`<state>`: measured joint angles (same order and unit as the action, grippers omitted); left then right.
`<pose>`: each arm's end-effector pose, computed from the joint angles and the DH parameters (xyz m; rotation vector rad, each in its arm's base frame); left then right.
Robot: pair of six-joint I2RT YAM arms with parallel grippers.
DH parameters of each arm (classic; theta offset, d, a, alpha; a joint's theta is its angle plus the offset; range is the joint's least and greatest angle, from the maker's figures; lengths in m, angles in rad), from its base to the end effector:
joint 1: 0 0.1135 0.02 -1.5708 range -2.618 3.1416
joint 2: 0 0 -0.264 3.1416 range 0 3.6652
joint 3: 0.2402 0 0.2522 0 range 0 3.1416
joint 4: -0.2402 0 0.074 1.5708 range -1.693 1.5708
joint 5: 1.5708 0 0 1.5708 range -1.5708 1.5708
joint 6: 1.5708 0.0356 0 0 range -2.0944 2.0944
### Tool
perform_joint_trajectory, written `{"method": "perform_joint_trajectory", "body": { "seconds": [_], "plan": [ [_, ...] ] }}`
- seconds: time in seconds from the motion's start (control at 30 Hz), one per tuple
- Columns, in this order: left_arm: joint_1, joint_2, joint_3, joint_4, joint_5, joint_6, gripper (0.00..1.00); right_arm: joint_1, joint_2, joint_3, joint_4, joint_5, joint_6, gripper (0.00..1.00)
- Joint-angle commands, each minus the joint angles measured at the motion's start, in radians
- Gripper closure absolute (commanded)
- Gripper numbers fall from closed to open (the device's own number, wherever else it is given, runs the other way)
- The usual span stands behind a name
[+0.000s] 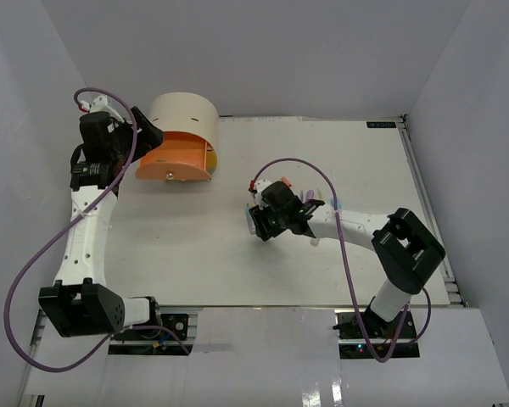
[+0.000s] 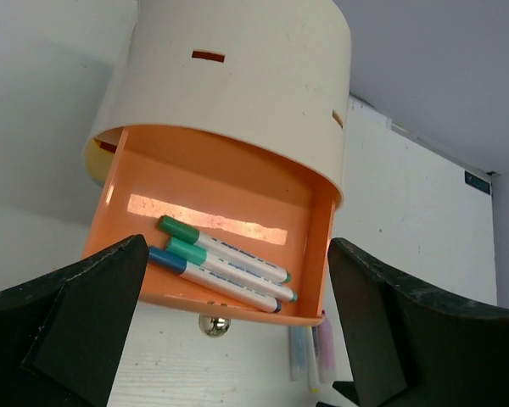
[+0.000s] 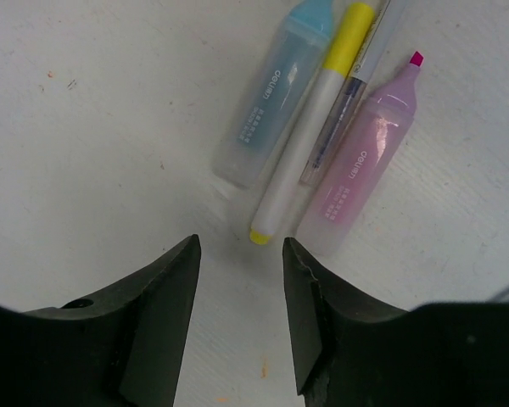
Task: Sort the stationery into containers
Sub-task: Place the pen in the drawer, then pick up the pen from the center of the board.
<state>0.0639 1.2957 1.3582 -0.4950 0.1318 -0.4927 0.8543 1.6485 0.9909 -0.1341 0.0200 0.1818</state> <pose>0.2880 0.0137 0.3969 -0.4731 1.9664 -0.4054 0.2291 0.2620 0.1965 -0.7872 2.2822 0.4698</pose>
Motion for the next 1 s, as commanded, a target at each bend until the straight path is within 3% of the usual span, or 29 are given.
{"method": "perform_joint_trajectory", "body": {
  "seconds": [0.0,0.43,0.63,0.73,0.97],
  "plan": [
    [0.007,-0.067,0.047,-0.083,0.029,0.104,0.02,0.017,0.043,0.063,-0.018,0.032,0.028,0.51],
    [0.002,-0.145,0.007,-0.106,0.095,0.102,0.02,0.020,0.171,0.092,-0.033,0.146,0.076,0.64],
    [-0.001,-0.145,0.015,-0.109,0.164,0.075,0.02,0.020,0.186,0.069,-0.032,0.182,0.091,0.79],
    [-0.004,-0.148,0.025,-0.112,0.215,0.051,0.02,0.019,0.166,0.057,-0.024,0.184,0.093,0.85],
    [-0.025,-0.144,0.059,-0.111,0.314,-0.021,0.02,0.019,0.001,0.045,-0.032,0.195,0.085,0.88]
  ]
}}
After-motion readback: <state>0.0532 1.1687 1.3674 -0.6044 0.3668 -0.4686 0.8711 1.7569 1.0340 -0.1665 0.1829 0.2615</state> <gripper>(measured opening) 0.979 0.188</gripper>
